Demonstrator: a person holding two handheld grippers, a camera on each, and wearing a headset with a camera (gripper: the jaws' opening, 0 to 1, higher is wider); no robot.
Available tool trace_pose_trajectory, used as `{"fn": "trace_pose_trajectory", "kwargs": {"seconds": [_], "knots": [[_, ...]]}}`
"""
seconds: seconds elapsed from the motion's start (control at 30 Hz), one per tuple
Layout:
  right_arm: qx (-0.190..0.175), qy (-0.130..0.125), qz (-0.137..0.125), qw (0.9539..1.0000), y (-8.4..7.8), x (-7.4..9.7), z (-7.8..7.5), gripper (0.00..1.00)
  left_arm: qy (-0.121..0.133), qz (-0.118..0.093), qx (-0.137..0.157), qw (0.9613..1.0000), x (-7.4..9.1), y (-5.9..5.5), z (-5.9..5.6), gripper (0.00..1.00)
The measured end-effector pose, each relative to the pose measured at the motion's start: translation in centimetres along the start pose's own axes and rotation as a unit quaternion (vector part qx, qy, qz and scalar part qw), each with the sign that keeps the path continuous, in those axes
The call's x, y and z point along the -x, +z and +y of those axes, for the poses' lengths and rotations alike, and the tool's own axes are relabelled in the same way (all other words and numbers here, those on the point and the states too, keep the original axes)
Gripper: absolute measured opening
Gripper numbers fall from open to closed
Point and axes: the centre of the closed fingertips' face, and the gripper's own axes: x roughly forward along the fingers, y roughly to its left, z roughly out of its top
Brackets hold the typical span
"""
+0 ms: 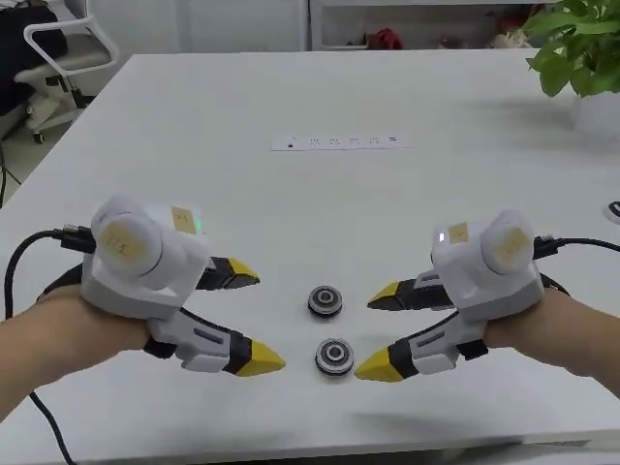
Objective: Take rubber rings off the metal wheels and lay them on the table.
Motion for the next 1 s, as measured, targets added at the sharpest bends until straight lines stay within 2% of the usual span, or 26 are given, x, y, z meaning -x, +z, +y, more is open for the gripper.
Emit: {"fn": "trace_pose_trajectory", "kwargs": {"seconds": [0.27, 0.43, 1.0], "knots": [[-0.011, 0.013, -0.003, 0.9999, 0.1, -0.6, 0.1, 0.51, -0.009, 0.000, 0.008, 0.9999, -0.7, -0.3, 0.1, 0.58], [-0.003, 0.019, 0.014, 0.9997, -0.6, -1.1, 0.1, 0.48, -0.014, 0.004, 0.008, 0.9999, -1.1, -0.6, 0.2, 0.57], [0.002, 0.036, 0.028, 0.9990, -1.3, -2.2, 0.4, 0.42, -0.041, 0.014, 0.009, 0.9990, -3.2, -0.8, 0.1, 0.51]]}}
